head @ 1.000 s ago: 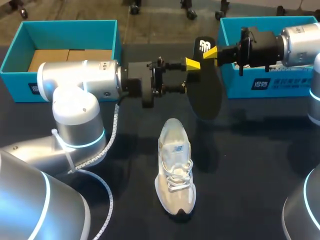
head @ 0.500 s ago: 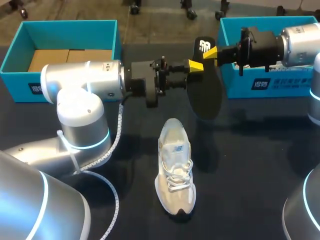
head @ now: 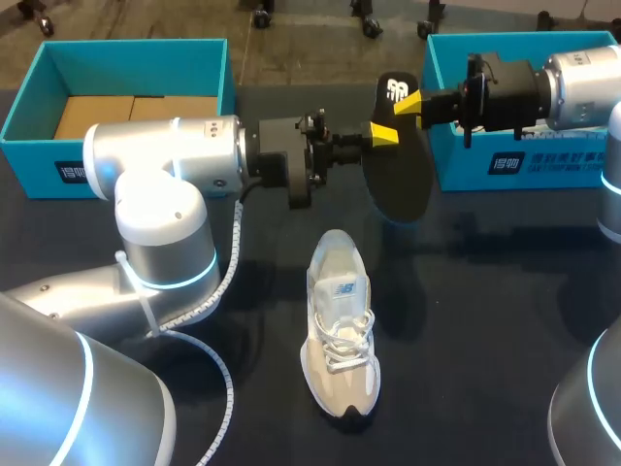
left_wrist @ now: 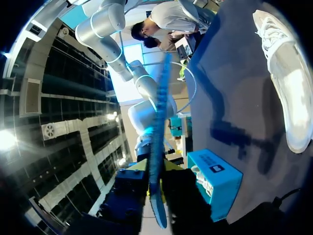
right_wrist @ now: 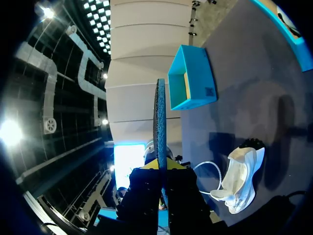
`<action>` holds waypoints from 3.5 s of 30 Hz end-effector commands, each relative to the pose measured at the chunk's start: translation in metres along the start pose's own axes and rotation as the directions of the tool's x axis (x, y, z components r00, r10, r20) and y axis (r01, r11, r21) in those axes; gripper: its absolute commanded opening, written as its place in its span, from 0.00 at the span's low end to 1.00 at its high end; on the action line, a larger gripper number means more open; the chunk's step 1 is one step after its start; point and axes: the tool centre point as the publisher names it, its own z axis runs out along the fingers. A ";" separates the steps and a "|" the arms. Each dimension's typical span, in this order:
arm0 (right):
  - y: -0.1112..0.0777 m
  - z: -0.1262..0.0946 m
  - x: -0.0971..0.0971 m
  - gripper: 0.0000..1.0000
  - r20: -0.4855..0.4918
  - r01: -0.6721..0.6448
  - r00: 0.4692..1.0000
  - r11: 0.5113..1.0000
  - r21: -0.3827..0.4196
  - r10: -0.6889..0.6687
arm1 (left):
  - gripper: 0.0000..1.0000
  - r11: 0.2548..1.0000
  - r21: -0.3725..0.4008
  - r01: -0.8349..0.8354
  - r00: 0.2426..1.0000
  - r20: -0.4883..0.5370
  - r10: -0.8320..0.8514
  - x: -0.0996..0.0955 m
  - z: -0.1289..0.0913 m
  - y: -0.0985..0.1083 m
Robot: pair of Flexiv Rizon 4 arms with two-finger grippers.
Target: Take the shoe out of the shoebox, open the shoe tongue, remove and reinsert the insole, then place the shoe into the shoebox
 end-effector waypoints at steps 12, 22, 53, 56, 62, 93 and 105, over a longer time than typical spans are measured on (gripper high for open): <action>-0.002 -0.001 0.002 1.00 -0.016 0.044 0.999 0.999 -0.013 -0.044 | 0.00 1.000 0.003 -0.011 1.000 -0.011 0.011 -0.001 -0.003 -0.006; -0.013 -0.019 0.006 1.00 -0.001 0.109 0.994 0.994 -0.021 -0.109 | 0.00 0.975 -0.038 0.217 0.970 -0.103 -0.220 -0.005 -0.040 -0.004; -0.015 -0.022 0.005 1.00 0.002 0.145 0.989 0.989 0.001 -0.145 | 0.00 0.674 -0.046 0.737 0.650 -0.224 -0.726 -0.018 -0.077 -0.010; -0.015 -0.022 0.005 1.00 0.002 0.145 0.989 0.989 0.001 -0.145 | 0.00 0.570 -0.090 0.817 0.540 -0.230 -0.810 -0.020 -0.083 -0.015; -0.015 -0.022 0.005 1.00 0.002 0.145 0.989 0.989 0.001 -0.145 | 0.00 -0.164 -0.428 0.889 -0.208 -0.057 -0.977 -0.012 -0.091 -0.003; -0.015 -0.022 0.005 1.00 0.002 0.145 0.989 0.989 0.001 -0.145 | 0.00 -0.665 -0.312 0.678 -0.685 0.059 -0.726 0.014 -0.103 0.025; -0.020 -0.033 0.009 1.00 0.152 0.198 0.968 0.980 0.022 -0.199 | 0.00 -0.773 -0.271 0.573 -0.792 0.058 -0.607 0.026 -0.089 0.030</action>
